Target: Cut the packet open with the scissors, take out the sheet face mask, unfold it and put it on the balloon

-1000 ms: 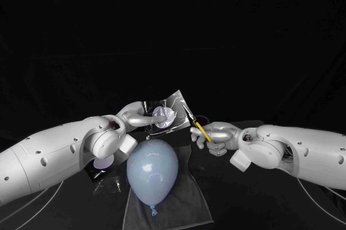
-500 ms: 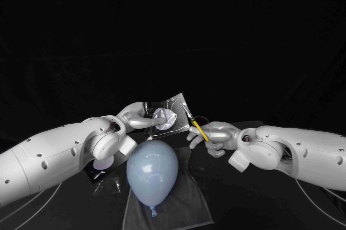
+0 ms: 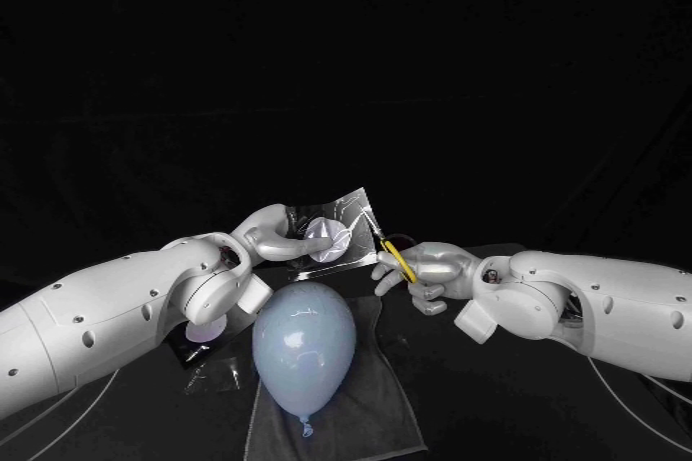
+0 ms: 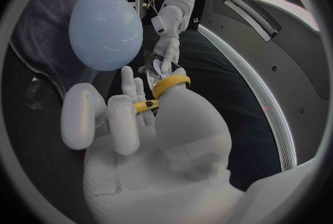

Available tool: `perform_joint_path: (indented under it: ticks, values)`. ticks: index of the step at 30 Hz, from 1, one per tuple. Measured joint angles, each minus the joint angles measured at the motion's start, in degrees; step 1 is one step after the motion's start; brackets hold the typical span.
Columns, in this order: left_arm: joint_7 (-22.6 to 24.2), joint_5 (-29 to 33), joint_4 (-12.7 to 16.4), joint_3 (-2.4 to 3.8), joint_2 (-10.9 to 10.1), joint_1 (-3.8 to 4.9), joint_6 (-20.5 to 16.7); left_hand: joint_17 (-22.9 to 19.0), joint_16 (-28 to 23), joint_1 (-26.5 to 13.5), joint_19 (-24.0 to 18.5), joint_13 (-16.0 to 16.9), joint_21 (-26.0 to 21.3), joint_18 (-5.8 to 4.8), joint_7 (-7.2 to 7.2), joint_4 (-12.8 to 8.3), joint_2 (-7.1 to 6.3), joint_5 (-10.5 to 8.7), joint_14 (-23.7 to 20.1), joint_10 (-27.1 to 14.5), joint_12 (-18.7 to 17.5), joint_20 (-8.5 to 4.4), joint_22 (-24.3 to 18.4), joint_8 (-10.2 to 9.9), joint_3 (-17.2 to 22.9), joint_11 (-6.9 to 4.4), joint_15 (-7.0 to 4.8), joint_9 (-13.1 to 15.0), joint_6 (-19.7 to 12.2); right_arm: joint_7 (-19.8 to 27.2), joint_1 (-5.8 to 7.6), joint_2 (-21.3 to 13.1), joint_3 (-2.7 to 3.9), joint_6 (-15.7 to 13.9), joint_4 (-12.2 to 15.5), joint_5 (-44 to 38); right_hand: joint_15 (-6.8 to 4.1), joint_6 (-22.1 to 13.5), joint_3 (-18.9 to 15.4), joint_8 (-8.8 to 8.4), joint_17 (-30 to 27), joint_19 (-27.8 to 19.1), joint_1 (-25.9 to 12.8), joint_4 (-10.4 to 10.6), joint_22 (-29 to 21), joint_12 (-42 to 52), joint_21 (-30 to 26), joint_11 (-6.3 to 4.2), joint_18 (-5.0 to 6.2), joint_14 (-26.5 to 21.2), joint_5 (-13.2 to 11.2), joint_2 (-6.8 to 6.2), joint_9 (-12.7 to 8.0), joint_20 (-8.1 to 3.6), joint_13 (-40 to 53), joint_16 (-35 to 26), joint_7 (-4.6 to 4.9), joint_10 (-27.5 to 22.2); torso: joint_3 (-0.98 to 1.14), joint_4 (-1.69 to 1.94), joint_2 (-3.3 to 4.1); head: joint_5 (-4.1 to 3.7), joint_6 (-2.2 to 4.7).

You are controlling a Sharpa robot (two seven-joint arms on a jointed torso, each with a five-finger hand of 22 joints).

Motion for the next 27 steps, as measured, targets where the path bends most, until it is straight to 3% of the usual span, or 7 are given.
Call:
perform_joint_path:
  ticks: [4, 8, 15, 19, 23, 27]
  values:
    - [0.59, -1.28, 0.07, 0.01, -0.03, -0.03, -0.49, 0.0, 0.0, -0.01, 0.0, 0.0, 0.0, -0.01, 0.0, 0.0, -0.01, 0.0, 0.0, 0.0, 0.0, 0.0, 0.0, -0.02, 0.0, 0.0, 0.0, 0.0, -0.01, 0.02, 0.28, 0.11, -0.02, -0.05, -0.09, 0.11, 0.33, -0.35, 0.0, 0.0, 0.0, -0.3, -0.34, 0.0, -0.01, -0.87, -1.23, 0.2, 0.91, -0.07, 0.0, -0.34, -0.02, 0.3, -1.21, -0.25, -0.23, -1.0, 0.0, 0.0, -0.01, -0.13, 0.17]
    - [1.03, -2.23, 0.25, 0.02, -0.04, -0.06, -0.87, 0.0, 0.0, -0.01, 0.0, 0.0, 0.0, -0.03, 0.0, 0.0, -0.01, 0.0, 0.0, 0.0, 0.0, 0.0, 0.0, -0.06, 0.0, 0.0, 0.0, 0.0, -0.02, 0.08, 0.45, 0.36, -0.02, -0.16, -0.23, 0.23, 0.41, -1.11, 0.0, -0.4, 0.01, -0.83, -0.63, 0.0, -0.03, -1.41, -2.74, 0.5, 0.92, 0.0, 0.0, -0.63, -0.05, 0.4, -2.47, -0.57, -0.2, -1.73, -0.01, 0.01, -0.01, -0.15, 0.3]
    - [1.56, -3.16, 0.64, 0.02, -0.04, -0.07, -1.36, -0.01, 0.0, -0.02, 0.0, 0.0, 0.0, -0.06, -0.02, 0.0, -0.02, 0.0, 0.0, -0.01, 0.0, 0.0, 0.0, -0.19, 0.0, 0.01, 0.0, 0.0, -0.05, 0.2, 0.7, 1.11, -0.02, -0.39, -0.69, 0.34, 0.83, -5.01, -0.03, -2.74, 0.05, -1.56, -1.5, 0.03, -0.04, -1.84, -4.87, 0.82, 0.93, 0.0, 0.0, -1.44, -1.0, 0.7, -4.92, -0.99, -0.87, -2.65, 0.0, 0.01, 0.01, -0.19, 0.41]
    - [1.83, -3.56, 0.75, 0.03, -0.03, -0.08, -1.57, -0.01, 0.0, -0.02, 0.0, 0.0, 0.0, -0.08, -0.08, 0.0, -0.03, 0.0, 0.0, -0.01, 0.0, 0.0, 0.0, -0.21, 0.0, 0.01, 0.0, 0.0, -0.11, 0.24, 0.75, 1.44, -0.02, -0.48, -0.87, 0.36, 1.24, -7.87, 1.75, -4.55, -0.23, -2.47, -2.99, 0.67, -0.03, -2.43, -8.11, 1.38, 2.22, 0.0, 0.0, -3.1, -2.04, 1.04, -7.19, -2.05, -2.45, -4.67, 0.0, 0.01, 0.02, -0.26, 0.38]
    - [2.09, -3.91, 0.75, 0.03, -0.04, -0.09, -1.79, -0.02, 0.0, -0.03, 0.13, 0.0, 0.0, -0.1, -0.07, -0.16, -0.03, -0.01, 0.0, -0.02, 0.0, -0.13, 0.0, -0.1, -0.15, 0.02, 0.0, 0.0, -0.13, 0.27, 0.83, 1.59, -0.02, -0.62, -1.09, 0.36, 1.24, -8.14, 3.26, -4.64, -1.15, -2.85, -3.34, 0.68, -0.01, -2.43, -8.81, 1.51, 2.25, 0.0, 0.0, -3.92, -2.25, 1.02, -8.09, -2.34, -2.52, -4.8, 0.0, 0.01, 0.02, -0.35, 0.34]
    - [2.29, -4.22, 0.73, 0.04, -0.04, -0.09, -1.97, -0.02, 0.0, -0.17, 0.23, 0.0, 0.0, -0.12, -0.02, -0.16, -0.18, -0.01, 0.0, -0.1, 0.0, -0.22, 0.0, 0.01, -0.15, 0.1, 0.0, 0.0, -0.22, 0.32, 0.9, 1.71, -0.02, -0.87, -1.16, 0.36, 1.24, -8.17, 4.2, -3.23, -2.98, -2.85, -3.52, 0.54, 0.0, -1.41, -8.81, 1.51, 2.24, 0.0, 0.0, -4.23, -2.26, 1.02, -8.68, -3.43, -2.48, -4.77, 0.02, 0.01, 0.02, -0.43, 0.32]
